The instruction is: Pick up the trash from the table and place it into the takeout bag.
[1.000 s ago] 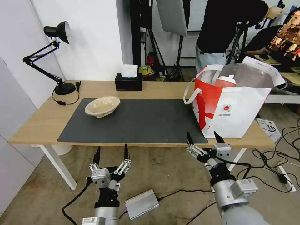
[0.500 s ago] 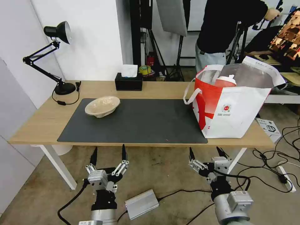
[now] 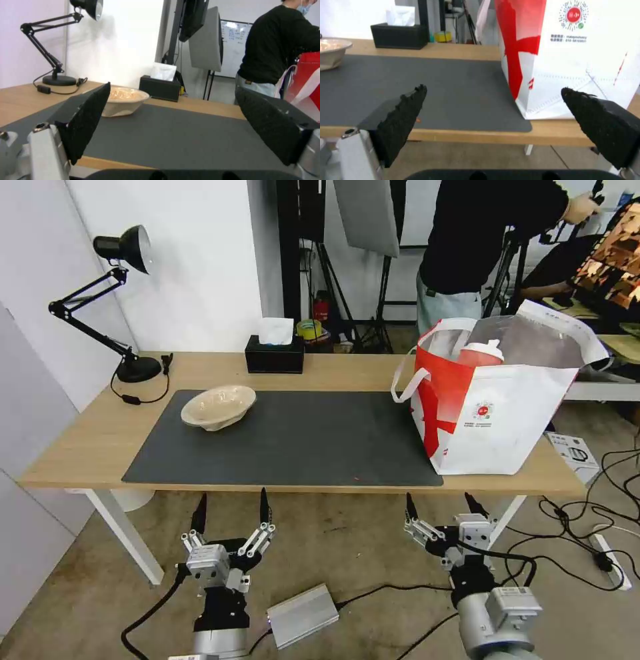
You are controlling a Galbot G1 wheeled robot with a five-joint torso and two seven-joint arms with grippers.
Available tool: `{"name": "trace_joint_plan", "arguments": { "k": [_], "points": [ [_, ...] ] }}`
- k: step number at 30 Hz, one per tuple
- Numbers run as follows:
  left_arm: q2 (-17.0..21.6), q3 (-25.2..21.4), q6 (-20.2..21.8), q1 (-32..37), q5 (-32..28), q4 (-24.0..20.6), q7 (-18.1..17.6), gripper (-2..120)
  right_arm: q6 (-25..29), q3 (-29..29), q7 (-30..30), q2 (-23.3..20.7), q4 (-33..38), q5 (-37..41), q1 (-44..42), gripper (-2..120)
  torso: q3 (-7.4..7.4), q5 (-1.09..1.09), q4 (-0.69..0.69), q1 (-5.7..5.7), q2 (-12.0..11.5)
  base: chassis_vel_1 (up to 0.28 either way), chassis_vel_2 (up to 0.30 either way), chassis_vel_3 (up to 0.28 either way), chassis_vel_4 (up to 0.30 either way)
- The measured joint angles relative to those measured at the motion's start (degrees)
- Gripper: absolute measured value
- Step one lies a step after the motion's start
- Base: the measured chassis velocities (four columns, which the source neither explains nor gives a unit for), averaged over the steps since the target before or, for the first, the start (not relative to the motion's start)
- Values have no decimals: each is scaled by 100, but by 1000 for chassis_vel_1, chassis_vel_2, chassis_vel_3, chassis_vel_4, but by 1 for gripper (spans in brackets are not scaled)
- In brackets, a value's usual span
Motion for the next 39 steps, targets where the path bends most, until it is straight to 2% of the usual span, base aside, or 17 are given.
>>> {"name": "trace_joint_plan", "arguments": {
  "k": [18,25,30,32,33,34,35,37,39],
  "points": [
    [3,-29,59,-120,-91,47,-8,100,13,-13,-45,23,-12,-182,27,100,0,0,0,0,0,0,0,0,0],
    [10,-231,170,-249,-180,-106,-6,100,10,-14,-46,21,-9,-178,26,100,0,-1,0,0,0,0,0,0,0],
    [150,-543,587,-447,-887,-354,-142,100,8,-15,-47,20,-7,-176,25,100,0,-1,0,0,0,0,0,0,0],
    [455,-799,988,-676,-1693,-499,-310,100,8,-15,-47,20,-6,-175,25,100,0,-1,0,0,0,0,0,0,0],
    [455,-799,988,-676,-1693,-499,-310,100,8,-15,-47,20,-6,-175,25,100,0,-1,0,0,0,0,0,0,0],
    [695,-965,1160,-794,-2228,-557,-436,100,8,-15,-47,20,-6,-175,25,100,0,-1,0,0,0,0,0,0,0],
    [797,-1033,1213,-840,-2447,-577,-501,100,8,-15,-47,20,-5,-174,25,100,0,-1,-1,0,0,0,0,0,0],
    [890,-1091,1252,-881,-2631,-595,-549,100,7,-15,-47,20,-5,-173,25,100,0,-2,0,0,0,0,0,0,0],
    [1243,-1322,1403,-1067,-3369,-671,-741,100,7,-15,-47,20,-5,-172,25,100,0,-2,1,0,0,0,0,0,0]
  ]
}}
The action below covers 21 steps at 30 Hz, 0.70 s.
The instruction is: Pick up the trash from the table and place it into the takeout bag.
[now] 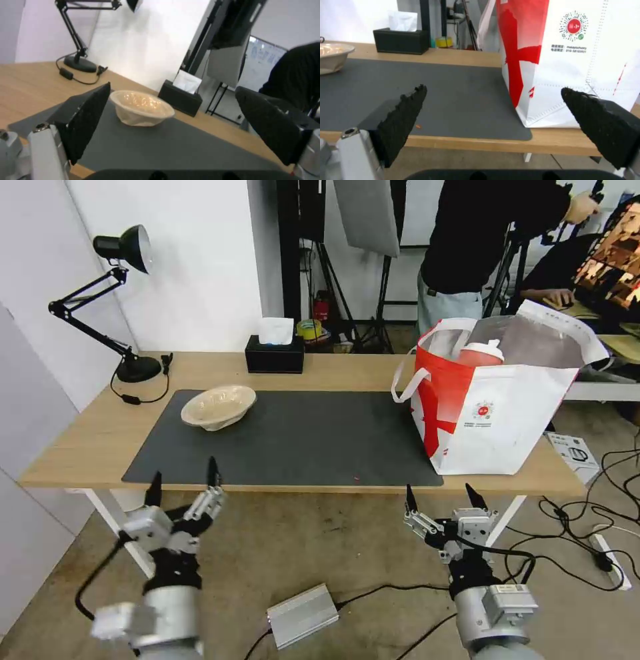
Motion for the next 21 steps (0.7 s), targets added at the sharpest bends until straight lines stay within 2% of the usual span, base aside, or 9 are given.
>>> {"name": "trace_joint_plan", "arguments": {
  "k": [7,9,10,12,15,16,18,19,21],
  "points": [
    [860,-197,107,-731,-1617,122,-583,100,0,0,1,0,1,4,0,100,0,0,0,0,0,0,0,0,0],
    [944,-197,112,-825,-1809,144,-658,100,0,0,0,0,1,4,0,100,0,0,-1,0,0,0,0,0,0],
    [1115,-197,137,-1032,-2241,192,-817,100,0,0,1,-1,1,4,0,100,0,0,-1,0,0,0,0,0,0],
    [1187,-198,150,-1141,-2455,219,-901,100,0,0,1,0,1,4,0,100,0,0,-1,0,0,0,0,0,0],
    [1453,-213,252,-1669,-3625,316,-1380,100,0,0,2,0,1,5,0,100,0,0,-1,0,0,0,0,0,0],
    [1453,-213,252,-1669,-3625,316,-1380,100,0,0,2,0,1,5,0,100,0,0,-1,0,0,0,0,0,0],
    [1581,-222,320,-2045,-4327,374,-1694,100,0,0,2,0,1,5,0,100,0,1,-1,0,0,0,0,0,0],
    [1581,-222,320,-2045,-4327,374,-1694,100,0,0,2,0,1,5,0,100,0,1,-1,0,0,0,0,0,0],
    [1685,-209,389,-2432,-4914,461,-1969,100,0,0,2,0,0,5,0,100,0,1,-1,0,0,0,0,0,0]
  ]
}}
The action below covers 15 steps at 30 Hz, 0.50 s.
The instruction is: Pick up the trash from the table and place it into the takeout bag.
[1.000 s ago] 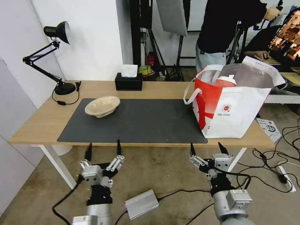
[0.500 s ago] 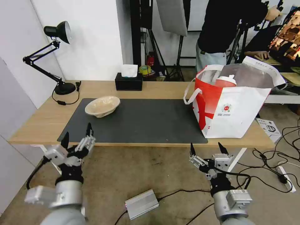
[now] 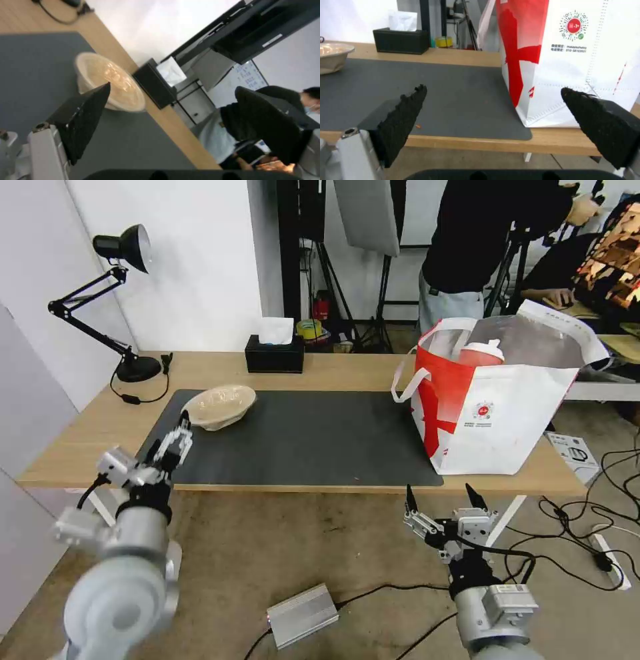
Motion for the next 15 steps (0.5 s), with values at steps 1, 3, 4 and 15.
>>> {"name": "trace_joint_plan", "arguments": {
  "k": [1,3,4,15],
  "points": [
    [29,17,21,-141,-181,42,-78,100,0,0,0,0,0,0,0,100,0,0,0,0,0,0,0,0,0],
    [47,40,38,-272,-351,95,-148,100,0,0,0,0,0,0,0,100,0,1,0,0,0,0,0,0,0],
    [55,74,61,-409,-521,155,-210,100,0,0,0,0,0,0,0,100,0,0,0,0,0,0,0,0,0],
    [36,545,337,-1389,-1358,919,-760,100,1,0,0,0,-1,1,0,100,0,1,1,0,0,0,0,0,0]
  ]
}}
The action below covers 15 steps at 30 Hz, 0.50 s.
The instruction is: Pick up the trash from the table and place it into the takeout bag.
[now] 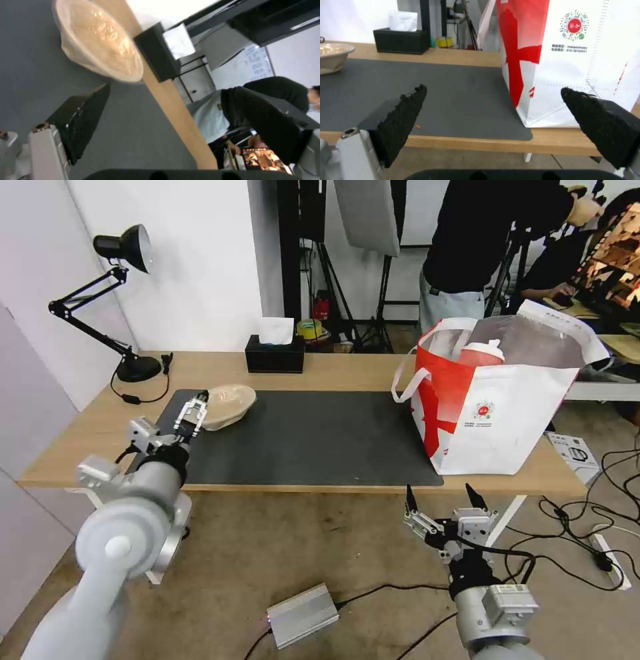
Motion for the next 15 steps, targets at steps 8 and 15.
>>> {"name": "trace_joint_plan", "arguments": {
  "k": [8,15],
  "points": [
    [-46,359,172,-648,-315,684,-534,100,0,0,0,0,0,0,0,100,0,0,-2,0,0,0,0,0,0],
    [-66,477,220,-964,-368,1108,-749,100,0,0,0,0,0,0,0,100,0,0,-1,0,0,0,0,0,0]
  ]
}}
